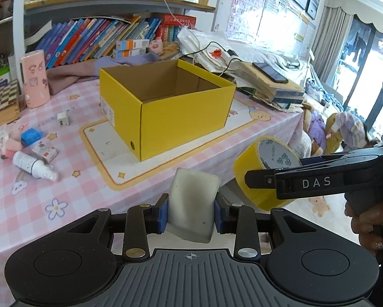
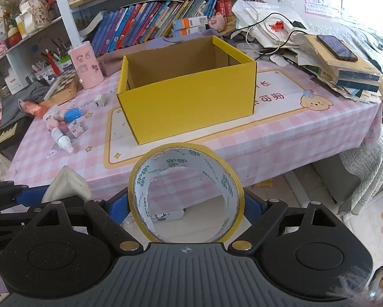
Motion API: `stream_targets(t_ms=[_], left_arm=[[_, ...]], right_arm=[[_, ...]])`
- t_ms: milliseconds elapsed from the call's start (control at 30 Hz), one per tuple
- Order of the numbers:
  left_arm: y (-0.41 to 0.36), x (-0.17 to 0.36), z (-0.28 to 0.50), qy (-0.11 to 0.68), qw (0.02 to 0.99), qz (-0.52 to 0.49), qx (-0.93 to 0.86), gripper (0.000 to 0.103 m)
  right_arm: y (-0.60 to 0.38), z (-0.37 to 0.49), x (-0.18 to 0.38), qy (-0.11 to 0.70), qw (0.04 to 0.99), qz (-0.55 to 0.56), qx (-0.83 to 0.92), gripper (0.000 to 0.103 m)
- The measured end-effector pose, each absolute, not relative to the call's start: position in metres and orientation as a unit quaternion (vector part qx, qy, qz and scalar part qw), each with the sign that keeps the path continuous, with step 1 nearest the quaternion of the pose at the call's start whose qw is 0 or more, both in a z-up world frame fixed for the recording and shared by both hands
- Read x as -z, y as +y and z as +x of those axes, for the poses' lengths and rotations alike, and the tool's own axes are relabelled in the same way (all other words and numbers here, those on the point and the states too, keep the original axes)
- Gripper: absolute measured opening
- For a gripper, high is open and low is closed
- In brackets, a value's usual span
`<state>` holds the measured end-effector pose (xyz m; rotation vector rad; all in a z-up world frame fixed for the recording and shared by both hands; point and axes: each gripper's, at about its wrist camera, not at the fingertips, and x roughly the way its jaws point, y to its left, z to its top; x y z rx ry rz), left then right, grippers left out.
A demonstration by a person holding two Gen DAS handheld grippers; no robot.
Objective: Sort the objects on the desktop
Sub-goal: 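Carry the tape roll with the right tool while the left tool carries the eraser, then lower the tape roll into the yellow box while the left tool lowers the eraser inside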
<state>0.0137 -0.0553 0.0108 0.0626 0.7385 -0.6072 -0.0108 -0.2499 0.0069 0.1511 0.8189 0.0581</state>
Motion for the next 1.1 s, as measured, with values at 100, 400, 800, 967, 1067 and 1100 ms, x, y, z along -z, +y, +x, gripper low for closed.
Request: stream_targets(t_ms=[100,400,800,967,1067,1100], left_arm=[[-0.062,-0.013,0.02,0.349,0.89,0.037,0.291,0.033],[-0.078,-0.016,0.047,0.356,0.885,0.035,0.298,0.033],[-0.112,-0.036,0.082,0.335,0.887,0.034,0.314,0.033],[-0.127,-0.049,0.098,0.318,0.894,0.028,0.314,0.033],[-0.133,-0.056,0.108,0.312,0.9,0.014,0.306,0.033],[-0.134,-0.058,0.112,0.31,0.902,0.009,0.301,0.033]], right_arm=[[-0.253,-0.001,-0.007,0.398,0.914,0.069,-0.032,0.086],[-0.264,0.023,-0.005,0.398,0.914,0.065,-0.04,0.086],[-0.295,0.064,-0.014,0.379,0.922,0.068,-0.044,0.086],[-0.305,0.082,-0.03,0.342,0.937,0.045,-0.052,0.086],[-0.31,0.094,-0.038,0.325,0.943,0.029,-0.066,0.086],[-0.311,0.098,-0.041,0.321,0.944,0.023,-0.072,0.086]])
